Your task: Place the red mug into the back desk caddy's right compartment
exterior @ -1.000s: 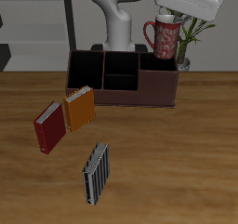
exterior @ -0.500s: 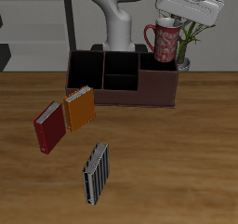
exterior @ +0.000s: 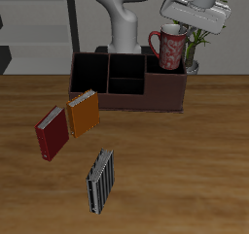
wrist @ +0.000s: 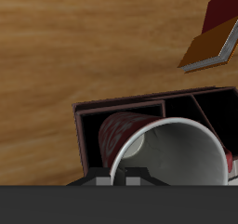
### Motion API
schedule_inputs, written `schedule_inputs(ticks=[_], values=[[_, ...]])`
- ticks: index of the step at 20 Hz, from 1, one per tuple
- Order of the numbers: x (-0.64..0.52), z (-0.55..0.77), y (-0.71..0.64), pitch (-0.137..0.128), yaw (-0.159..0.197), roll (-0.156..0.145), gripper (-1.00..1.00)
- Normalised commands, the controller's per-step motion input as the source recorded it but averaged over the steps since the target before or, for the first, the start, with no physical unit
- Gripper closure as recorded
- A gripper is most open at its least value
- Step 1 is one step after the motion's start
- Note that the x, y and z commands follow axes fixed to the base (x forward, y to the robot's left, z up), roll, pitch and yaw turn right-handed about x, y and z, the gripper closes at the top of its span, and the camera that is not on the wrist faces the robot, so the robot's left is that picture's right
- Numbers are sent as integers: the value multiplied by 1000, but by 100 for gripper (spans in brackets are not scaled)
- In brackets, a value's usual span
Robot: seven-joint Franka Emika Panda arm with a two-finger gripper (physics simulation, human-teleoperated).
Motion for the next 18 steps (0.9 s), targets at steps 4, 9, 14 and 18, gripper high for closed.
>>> schedule_inputs(ticks=[4, 9, 14, 18], values=[[18, -120, -22, 26, -41, 1, 100], [-4, -196, 119, 38, -10, 26, 100], [-31, -109, -12, 17, -19, 10, 100], [76, -122, -53, 9, -9, 2, 100]])
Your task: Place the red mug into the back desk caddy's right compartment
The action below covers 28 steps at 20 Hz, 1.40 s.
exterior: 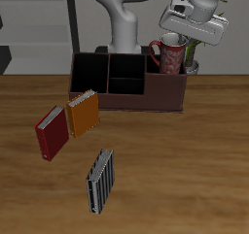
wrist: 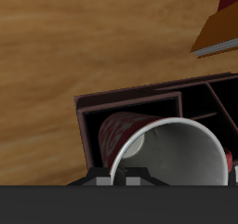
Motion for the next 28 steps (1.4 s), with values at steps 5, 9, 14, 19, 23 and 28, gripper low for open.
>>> schedule_inputs(ticks=[5, 9, 14, 19, 23, 28], values=[[55, -72, -51, 20, -34, -6, 100], [6, -218, 57, 33, -20, 17, 100], [-29, -243, 45, 41, -28, 34, 100], [-40, -116, 46, 19, -27, 26, 100], [85, -137, 2, 36, -40, 9, 100], [50, -184, 25, 28, -14, 9, 100]])
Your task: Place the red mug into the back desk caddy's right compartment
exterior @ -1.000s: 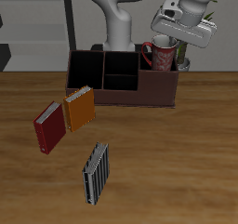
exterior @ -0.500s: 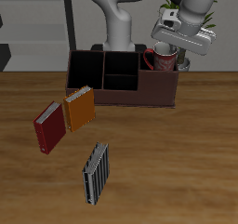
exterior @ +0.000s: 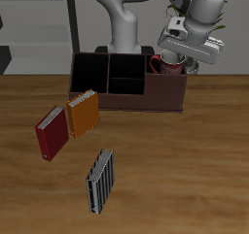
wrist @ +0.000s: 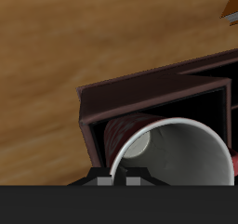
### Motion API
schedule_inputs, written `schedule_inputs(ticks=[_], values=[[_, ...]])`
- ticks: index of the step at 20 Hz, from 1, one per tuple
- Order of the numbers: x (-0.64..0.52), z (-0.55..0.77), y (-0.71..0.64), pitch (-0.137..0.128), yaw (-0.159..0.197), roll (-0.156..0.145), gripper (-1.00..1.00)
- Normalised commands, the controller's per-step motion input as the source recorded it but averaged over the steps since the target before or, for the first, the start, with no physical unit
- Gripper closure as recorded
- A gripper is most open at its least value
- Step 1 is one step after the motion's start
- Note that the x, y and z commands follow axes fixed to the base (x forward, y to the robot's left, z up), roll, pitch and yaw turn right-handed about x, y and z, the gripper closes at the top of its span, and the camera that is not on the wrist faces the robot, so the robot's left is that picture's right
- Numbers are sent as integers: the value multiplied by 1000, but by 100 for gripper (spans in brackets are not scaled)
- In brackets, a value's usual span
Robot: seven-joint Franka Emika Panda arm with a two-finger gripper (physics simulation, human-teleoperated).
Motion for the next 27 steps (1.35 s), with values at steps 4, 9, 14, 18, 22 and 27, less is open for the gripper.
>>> schedule_inputs(ticks=[4, 9, 14, 18, 22, 27], values=[[100, -233, -42, 62, -34, -5, 100], [41, -257, -1, 116, -70, 54, 100], [-6, -99, 106, 67, -56, 114, -100], [-55, 85, 50, 0, -14, 32, -100], [-58, 240, 22, -47, -13, 77, -100], [50, 297, -167, -60, 69, -3, -100]])
